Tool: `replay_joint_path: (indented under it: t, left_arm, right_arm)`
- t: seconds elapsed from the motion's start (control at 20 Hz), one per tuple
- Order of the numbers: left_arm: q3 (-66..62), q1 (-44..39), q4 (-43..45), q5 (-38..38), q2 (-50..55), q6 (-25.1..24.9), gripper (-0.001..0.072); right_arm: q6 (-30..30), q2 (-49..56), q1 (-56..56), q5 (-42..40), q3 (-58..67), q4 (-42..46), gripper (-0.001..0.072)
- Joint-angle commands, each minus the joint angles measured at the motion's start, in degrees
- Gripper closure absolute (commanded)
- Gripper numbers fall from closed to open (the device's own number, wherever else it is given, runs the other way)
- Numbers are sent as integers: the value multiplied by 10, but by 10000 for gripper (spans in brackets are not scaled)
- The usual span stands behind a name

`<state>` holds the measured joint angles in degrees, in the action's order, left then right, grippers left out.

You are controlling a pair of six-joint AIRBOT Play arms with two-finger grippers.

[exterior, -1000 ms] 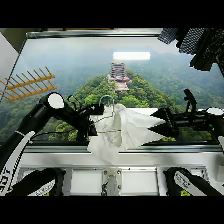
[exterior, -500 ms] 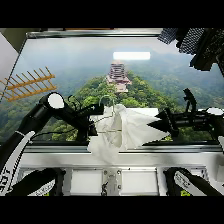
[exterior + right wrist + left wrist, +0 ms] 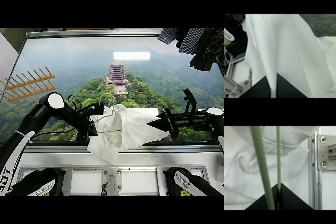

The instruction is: Fold the clothes and pants, and hang the long-sleeved shirts on hangers.

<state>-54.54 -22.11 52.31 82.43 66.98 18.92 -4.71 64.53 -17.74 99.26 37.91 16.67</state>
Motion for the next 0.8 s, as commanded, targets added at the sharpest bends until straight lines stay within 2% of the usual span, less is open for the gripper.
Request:
replay_joint_path:
  t: [0.0, 0.25, 0.3, 0.35, 0.75]
  left_arm:
    - [-1, 0, 2, 1, 0, 0, 697]
    - [-1, 0, 5, 2, 0, 0, 691]
    - [-1, 0, 5, 1, 0, 0, 516]
    - [-1, 0, 5, 0, 0, 8, 307]
    - [-1, 1, 6, 1, 0, 70, 289]
  right_arm:
    - [0, 0, 0, 0, 0, 0, 694]
    - [0, 0, 0, 0, 0, 0, 696]
    - [0, 0, 0, 0, 0, 0, 696]
    - [0, 0, 0, 0, 0, 0, 697]
    - [0, 0, 0, 0, 0, -1, 700]
